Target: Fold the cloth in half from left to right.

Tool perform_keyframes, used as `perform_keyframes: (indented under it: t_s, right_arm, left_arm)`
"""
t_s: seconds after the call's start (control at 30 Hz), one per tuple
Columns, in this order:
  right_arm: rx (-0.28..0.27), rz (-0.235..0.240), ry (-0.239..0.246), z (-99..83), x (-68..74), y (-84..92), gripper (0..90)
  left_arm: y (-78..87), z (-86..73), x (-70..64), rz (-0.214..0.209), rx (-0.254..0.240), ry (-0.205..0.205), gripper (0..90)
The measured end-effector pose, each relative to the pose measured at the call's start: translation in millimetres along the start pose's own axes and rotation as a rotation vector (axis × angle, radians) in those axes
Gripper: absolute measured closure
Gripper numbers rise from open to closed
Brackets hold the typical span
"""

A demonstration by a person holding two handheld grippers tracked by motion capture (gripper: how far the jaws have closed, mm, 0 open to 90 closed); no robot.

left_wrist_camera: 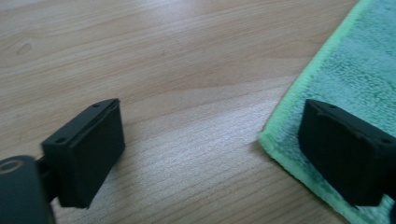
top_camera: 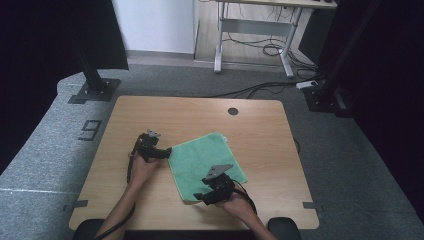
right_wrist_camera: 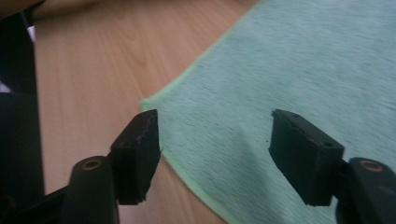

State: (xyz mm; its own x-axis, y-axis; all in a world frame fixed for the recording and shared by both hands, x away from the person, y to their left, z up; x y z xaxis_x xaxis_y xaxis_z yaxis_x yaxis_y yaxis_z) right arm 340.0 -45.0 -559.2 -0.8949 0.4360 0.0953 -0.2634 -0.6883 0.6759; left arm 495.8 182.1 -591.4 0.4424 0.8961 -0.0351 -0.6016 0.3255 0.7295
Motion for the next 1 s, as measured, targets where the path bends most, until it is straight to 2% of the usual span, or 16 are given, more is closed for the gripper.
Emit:
perform_keyframes:
  t_s: [0.1,0.13,0.27,0.33,0.47,0.5,0.53,0.57,0.6,0.7,0.73,0.77,0.8,0.87,1.0]
  right_arm:
    - [0.013,0.025,0.01,2.7,6.6,-4.6,39.7]
    - [0.023,0.046,0.023,5.7,13.2,-8.9,42.9]
    - [0.04,0.073,0.048,11.3,23.5,-15.1,46.9]
    - [0.068,0.093,0.084,15.7,32.5,-22.5,53.6]
    - [0.13,0.092,0.127,15.3,39.4,-32.2,69.2]
    - [0.143,0.09,0.133,14.2,40.3,-33.8,74.1]
    - [0.143,0.09,0.133,14.2,40.3,-33.8,74.1]
    - [0.153,0.087,0.139,13.0,40.8,-34.9,78.2]
    - [0.165,0.069,0.139,11.4,41.2,-35.2,85.7]
    - [0.16,0.06,0.143,11.7,40.6,-33.3,87.1]
    - [0.154,0.054,0.142,12.6,40.3,-32.0,87.3]
    - [0.14,0.05,0.138,14.7,39.7,-29.2,87.5]
    - [0.137,0.051,0.135,15.4,39.8,-28.3,87.5]
    - [0.132,0.055,0.133,16.6,40.1,-27.1,87.5]
    - [0.129,0.065,0.132,17.4,41.2,-27.9,87.5]
  left_arm:
    - [-0.1,0.1,-0.3,-0.002,-0.003,0.002,10.2]
    - [0.0,0.1,-0.3,-0.003,-0.003,0.001,11.6]
    - [1.3,0.3,-2.2,-0.021,-0.016,-0.019,17.3]
    - [1.9,0.2,-2.8,-0.028,-0.018,-0.027,18.8]
    - [3.1,0.3,-5.8,-0.053,-0.032,-0.05,31.3]
    - [3.9,0.2,-8.8,-0.071,-0.04,-0.065,35.7]
    - [3.9,0.2,-8.8,-0.071,-0.04,-0.065,41.1]
    - [4.4,0.2,-10.6,-0.08,-0.044,-0.078,41.1]
    - [5.0,0.1,-14.7,-0.099,-0.049,-0.09,53.0]
    - [5.6,-0.2,-18.8,-0.122,-0.051,-0.104,70.8]
    - [5.7,-0.4,-21.1,-0.136,-0.053,-0.112,70.8]
    - [5.8,-0.6,-24.3,-0.146,-0.053,-0.122,85.3]
    - [5.6,-0.5,-27.6,-0.13,-0.055,-0.137,86.8]
    - [5.7,-0.2,-28.1,-0.126,-0.052,-0.14,87.8]
    - [8.2,-0.3,-22.8,-0.142,-0.031,-0.115,88.1]
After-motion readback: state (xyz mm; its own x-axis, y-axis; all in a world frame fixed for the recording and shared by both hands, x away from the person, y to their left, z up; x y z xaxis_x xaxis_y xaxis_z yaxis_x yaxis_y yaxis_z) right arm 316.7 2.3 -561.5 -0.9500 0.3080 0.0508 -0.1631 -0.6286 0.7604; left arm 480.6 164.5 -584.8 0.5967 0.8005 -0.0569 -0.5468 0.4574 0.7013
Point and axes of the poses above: each handheld gripper's, and its own axes: y roughly backward along the jaws, z roughly out of its top, x roughly to its left, the point moved 6 cm from there along -y, roughly forward along the jaws, and after that the axes turned 2 degrees about -z, right-handed, at the moved point
